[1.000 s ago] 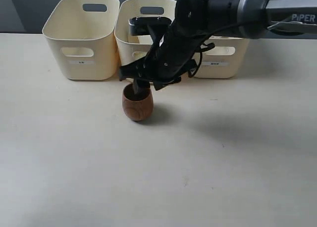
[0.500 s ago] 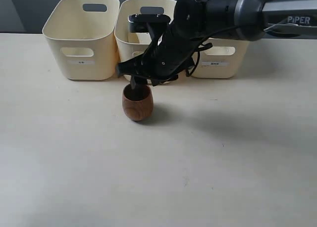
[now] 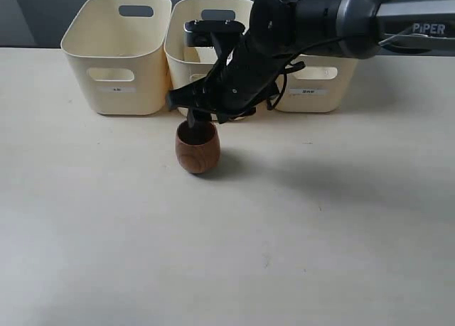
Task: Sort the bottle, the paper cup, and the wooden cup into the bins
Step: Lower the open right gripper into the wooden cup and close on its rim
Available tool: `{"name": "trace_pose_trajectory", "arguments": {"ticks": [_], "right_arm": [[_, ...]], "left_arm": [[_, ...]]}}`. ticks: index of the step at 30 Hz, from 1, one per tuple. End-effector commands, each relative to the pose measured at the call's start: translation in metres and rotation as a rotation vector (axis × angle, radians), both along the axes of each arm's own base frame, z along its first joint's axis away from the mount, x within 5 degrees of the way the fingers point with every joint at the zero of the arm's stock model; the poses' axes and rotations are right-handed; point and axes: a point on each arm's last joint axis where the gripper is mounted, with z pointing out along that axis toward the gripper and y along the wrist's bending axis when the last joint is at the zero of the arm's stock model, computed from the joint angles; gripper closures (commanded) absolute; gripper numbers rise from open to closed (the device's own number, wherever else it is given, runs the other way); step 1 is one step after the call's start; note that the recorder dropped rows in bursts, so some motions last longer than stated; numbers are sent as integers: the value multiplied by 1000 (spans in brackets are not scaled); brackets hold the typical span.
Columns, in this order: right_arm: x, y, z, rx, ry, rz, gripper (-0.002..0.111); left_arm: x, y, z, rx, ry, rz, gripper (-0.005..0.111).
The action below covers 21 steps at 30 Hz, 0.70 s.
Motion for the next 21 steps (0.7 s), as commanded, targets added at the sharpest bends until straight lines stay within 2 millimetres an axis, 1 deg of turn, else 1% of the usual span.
{"name": "trace_pose_trajectory", "arguments": {"ticks": [1, 4, 9, 17, 21], "right_arm": [[1, 0, -9, -10, 10, 3, 57], [3, 2, -21, -22, 35, 0, 57], [5, 3, -32, -33, 45, -2, 57], [8, 4, -34, -22, 20, -11, 57], [8, 4, -39, -21, 34, -23, 57]], "left_arm": [[0, 0, 0, -2, -9, -3, 107], [0, 0, 0, -2, -9, -3, 107], [0, 0, 0, -2, -9, -3, 107], [0, 0, 0, -2, -9, -3, 107], [0, 0, 0, -2, -9, -3, 107]]}}
